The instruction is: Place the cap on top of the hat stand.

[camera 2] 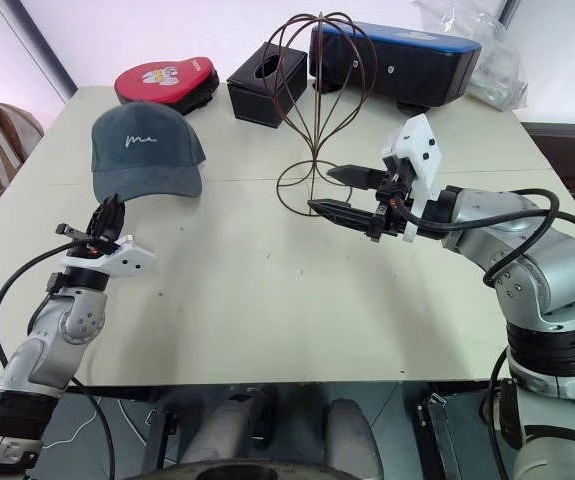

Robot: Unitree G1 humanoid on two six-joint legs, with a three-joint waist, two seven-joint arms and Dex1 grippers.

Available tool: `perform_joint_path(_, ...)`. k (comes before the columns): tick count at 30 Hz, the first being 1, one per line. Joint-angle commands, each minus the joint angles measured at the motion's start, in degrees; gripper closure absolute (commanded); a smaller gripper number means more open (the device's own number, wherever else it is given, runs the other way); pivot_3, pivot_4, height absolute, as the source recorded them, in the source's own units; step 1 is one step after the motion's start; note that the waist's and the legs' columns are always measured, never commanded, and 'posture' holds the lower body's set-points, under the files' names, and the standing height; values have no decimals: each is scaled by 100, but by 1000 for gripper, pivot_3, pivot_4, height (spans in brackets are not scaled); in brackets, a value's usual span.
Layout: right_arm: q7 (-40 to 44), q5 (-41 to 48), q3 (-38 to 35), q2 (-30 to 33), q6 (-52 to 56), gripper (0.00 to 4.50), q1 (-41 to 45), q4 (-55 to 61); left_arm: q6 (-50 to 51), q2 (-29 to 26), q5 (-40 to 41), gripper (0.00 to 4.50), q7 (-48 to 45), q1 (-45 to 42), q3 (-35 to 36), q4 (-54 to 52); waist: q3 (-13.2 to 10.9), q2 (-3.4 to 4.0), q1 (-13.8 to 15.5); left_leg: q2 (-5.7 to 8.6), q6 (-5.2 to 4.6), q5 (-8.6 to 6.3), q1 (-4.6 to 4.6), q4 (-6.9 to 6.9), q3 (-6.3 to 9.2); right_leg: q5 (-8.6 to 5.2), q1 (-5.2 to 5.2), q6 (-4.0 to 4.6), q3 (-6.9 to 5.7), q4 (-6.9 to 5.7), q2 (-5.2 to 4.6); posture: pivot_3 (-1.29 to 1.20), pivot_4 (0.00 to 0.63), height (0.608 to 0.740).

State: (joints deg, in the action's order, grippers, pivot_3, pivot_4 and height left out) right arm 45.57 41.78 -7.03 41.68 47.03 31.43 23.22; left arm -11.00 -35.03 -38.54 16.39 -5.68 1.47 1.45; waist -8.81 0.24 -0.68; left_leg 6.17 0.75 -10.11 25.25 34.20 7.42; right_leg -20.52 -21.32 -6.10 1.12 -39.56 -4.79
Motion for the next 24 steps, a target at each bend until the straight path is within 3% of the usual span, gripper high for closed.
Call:
perform_joint_path(1,43,-16,-5,20,-146,1432,154,29,-155,71,57,4240,198,-200,136,-230,0,-1,4,0,0,0,0,0,0,0,0,0,0,0,0,0,150,740)
perform_joint_path(9,72,-52,-4,19,-173,1432,193,-10,-271,267,28,4240,233,-657,53,-251,-1,-4,10,0,0,0,2,1,1,0,0,0,-3,0,2,0,150,740)
perform_joint_path(24,9,-616,-101,178,-717,1432,521,-599,-753,477,443,4240,-272,-2545,-306,268,-3,-9,-10,1,2,2,6,8,1,1,-3,-1,-7,-3,6,0,150,740)
